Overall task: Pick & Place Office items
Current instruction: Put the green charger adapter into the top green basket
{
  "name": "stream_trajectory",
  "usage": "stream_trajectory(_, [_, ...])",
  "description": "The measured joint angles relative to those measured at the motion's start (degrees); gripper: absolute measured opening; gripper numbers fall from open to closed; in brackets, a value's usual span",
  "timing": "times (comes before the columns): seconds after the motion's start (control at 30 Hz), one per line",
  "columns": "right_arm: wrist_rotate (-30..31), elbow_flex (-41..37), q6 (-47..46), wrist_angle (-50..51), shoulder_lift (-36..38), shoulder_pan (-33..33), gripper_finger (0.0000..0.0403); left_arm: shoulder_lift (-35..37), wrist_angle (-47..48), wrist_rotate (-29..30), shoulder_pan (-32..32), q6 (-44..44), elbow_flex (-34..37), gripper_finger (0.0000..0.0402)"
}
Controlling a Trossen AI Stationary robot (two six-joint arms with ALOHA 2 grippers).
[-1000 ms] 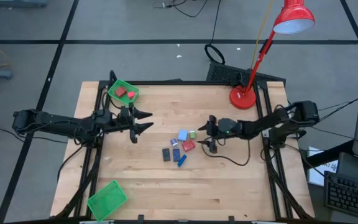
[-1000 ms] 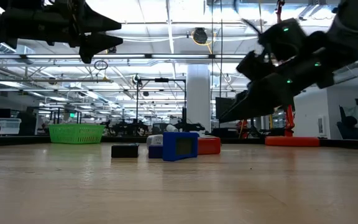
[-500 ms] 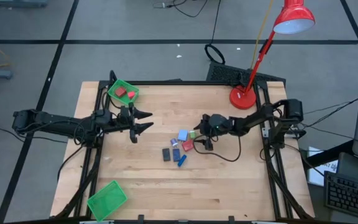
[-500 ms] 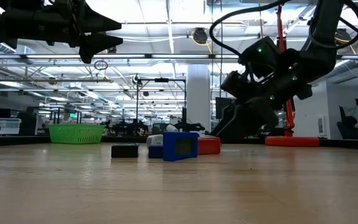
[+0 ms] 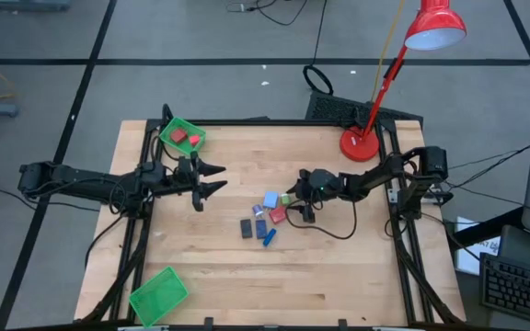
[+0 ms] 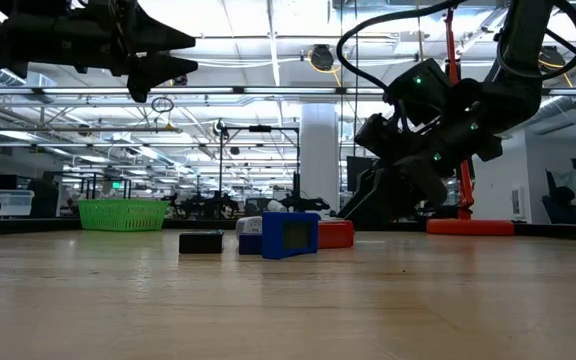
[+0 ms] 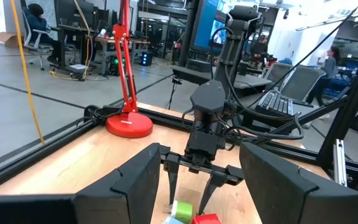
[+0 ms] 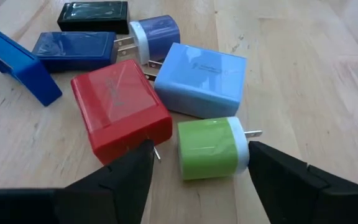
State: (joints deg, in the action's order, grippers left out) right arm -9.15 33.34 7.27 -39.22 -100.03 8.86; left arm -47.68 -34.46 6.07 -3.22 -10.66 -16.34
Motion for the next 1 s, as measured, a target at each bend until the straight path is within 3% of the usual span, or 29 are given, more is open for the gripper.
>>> stream_trajectory(1.0, [-0.11,-0.07,-0.57,0.74,0.02,-0.02,0.0169,0.0,0.0,0.03,0.0,0.0,0.0,0.0223])
